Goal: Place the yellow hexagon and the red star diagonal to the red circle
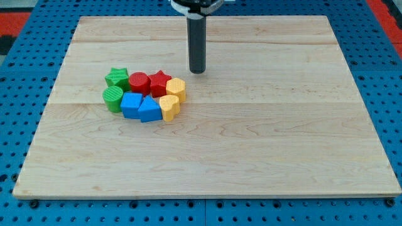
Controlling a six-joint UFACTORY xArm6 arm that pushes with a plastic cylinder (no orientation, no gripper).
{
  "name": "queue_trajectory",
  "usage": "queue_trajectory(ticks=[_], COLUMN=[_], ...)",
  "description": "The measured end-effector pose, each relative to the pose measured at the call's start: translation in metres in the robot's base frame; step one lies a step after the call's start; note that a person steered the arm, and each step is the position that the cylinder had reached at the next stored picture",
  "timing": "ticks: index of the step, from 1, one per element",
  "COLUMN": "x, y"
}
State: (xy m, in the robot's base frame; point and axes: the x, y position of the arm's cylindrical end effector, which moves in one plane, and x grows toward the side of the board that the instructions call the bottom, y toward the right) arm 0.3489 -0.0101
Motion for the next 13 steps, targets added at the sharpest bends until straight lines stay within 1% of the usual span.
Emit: queue_trajectory(ticks=[1,2,3,4,5,6,7,8,9,10,11,12,13], x=[-0.005,-0.005,-0.005,0.023,0.096,0.109,0.068,0.047,0.060,0.071,0.078,0.102,0.111], y=[0.028,0.073,0.077,0.096,0.096,0.056,0.011,-0.017,-0.001,0.030,0.012,0.002,-0.015])
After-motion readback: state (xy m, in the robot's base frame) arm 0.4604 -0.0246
